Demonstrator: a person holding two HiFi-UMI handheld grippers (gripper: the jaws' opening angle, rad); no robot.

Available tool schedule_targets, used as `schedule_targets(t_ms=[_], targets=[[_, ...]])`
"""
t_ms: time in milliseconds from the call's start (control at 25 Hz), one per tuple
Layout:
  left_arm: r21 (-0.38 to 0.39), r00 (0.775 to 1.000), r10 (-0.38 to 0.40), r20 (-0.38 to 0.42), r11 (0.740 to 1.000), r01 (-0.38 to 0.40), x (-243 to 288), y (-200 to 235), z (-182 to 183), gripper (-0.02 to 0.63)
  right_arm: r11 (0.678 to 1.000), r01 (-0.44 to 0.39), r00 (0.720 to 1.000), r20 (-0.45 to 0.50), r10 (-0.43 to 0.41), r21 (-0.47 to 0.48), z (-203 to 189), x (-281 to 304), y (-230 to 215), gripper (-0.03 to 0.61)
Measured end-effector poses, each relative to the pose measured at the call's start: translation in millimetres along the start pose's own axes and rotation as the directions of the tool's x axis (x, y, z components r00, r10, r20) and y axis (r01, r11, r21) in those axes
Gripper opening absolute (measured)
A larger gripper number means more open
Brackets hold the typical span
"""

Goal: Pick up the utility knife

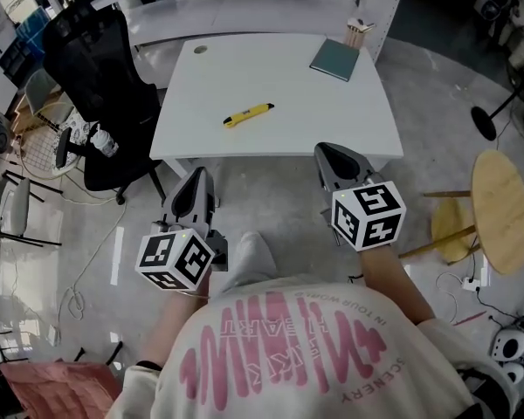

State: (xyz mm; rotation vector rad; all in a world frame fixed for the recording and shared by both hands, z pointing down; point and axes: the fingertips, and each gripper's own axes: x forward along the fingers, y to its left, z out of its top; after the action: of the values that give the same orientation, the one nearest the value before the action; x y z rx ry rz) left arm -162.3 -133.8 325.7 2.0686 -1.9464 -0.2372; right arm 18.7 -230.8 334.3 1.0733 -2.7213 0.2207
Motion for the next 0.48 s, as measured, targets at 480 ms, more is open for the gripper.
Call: schedule_targets(t_ms=[480], targets=[[0.01, 0.988, -0.091, -0.125, 0.996, 0.093, 84, -15, -31, 0.025, 0.998, 0.059, 0.998, -0.012, -0.059, 0.024, -8, 16, -62, 0.015]])
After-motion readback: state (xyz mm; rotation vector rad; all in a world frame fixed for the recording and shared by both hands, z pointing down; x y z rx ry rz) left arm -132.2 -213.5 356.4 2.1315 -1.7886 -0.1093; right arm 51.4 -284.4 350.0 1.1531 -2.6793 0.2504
